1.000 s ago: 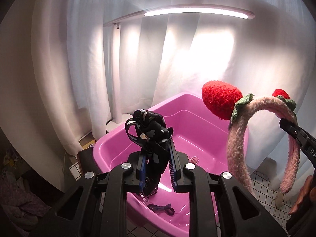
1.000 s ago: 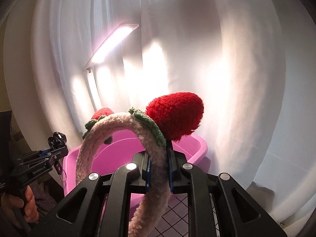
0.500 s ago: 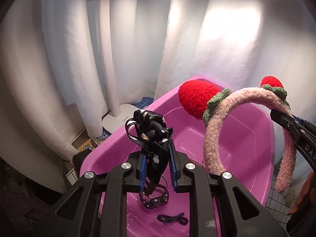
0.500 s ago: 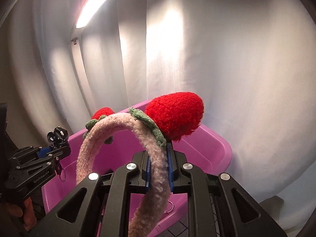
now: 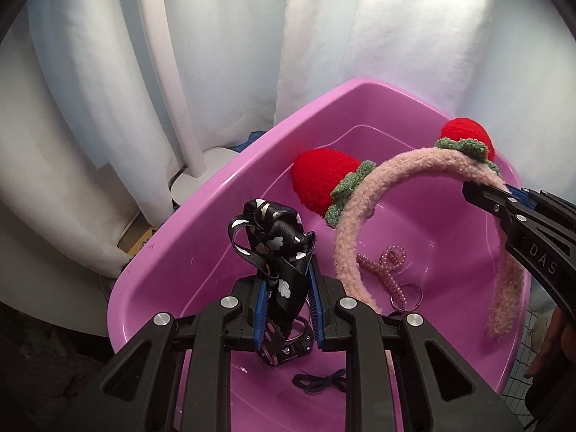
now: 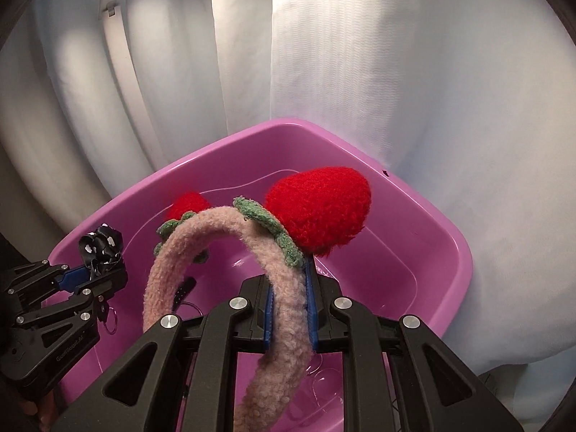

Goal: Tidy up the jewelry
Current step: 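Carry the strap and headband over the pink tub and open both tools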

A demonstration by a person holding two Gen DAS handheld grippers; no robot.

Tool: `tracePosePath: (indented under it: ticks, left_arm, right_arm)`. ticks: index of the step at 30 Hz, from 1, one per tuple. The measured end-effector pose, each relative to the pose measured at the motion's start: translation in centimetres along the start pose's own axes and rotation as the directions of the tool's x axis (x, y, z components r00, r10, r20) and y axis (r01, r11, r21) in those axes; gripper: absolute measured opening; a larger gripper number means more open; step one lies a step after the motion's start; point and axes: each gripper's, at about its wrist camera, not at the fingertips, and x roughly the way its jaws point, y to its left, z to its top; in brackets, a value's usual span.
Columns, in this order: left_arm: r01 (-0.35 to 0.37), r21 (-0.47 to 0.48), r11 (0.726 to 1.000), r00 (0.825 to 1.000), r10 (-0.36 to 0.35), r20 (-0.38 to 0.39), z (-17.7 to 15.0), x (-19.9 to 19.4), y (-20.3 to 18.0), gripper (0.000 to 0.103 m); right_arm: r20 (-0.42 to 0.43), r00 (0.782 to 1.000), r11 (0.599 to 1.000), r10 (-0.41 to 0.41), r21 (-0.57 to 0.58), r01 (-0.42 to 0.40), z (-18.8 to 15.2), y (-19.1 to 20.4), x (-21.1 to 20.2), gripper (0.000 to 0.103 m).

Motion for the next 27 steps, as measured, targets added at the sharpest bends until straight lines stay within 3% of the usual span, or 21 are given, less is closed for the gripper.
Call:
tracePosePath:
  ticks: [13, 16, 18, 20, 22, 27]
  left_arm:
    - [-0.003, 0.005, 1.000, 0.998, 0.003, -0.060, -0.5, 0.9, 0.0, 0.024]
    - [-0.005, 0.003, 1.000, 0.998, 0.006, -0.066, -0.2, 1.1, 0.0, 0.034]
    - [-0.015, 0.010, 1.000, 0.998, 0.015, -0.058, -0.1, 0.9, 0.0, 0.055]
    - [-0.028, 0.015, 0.999, 0.999, 0.029, -0.036, -0.2, 0.4, -0.1, 0.069]
    - [-0.035, 0.020, 0.999, 0.999, 0.035, -0.033, -0.2, 0.2, -0.1, 0.071]
    - [-0.037, 0.014, 0.999, 0.998, 0.038, -0.051, -0.6, 0.4, 0.0, 0.073]
  right_arm:
    - [-0.127, 0.992, 1.000, -0.003, -0.015, 0.001, 0.3, -0.1, 3.1, 0.016]
    - [-0.131, 0.991, 1.000, -0.005, -0.018, 0.002, 1.0, 0.2, 3.5, 0.030]
    - [-0.126, 0.992, 0.999, -0.014, -0.030, 0.010, 1.1, 0.6, 3.4, 0.046]
    - [-0.114, 0.993, 0.999, -0.014, -0.043, 0.010, 1.3, 1.1, 3.2, 0.050]
    - [-0.099, 0.995, 0.999, -0.016, -0.041, 0.012, 1.4, 1.2, 2.8, 0.057]
    - [-0.072, 0.997, 0.999, -0.017, -0.028, 0.015, 1.8, 0.9, 1.9, 0.059]
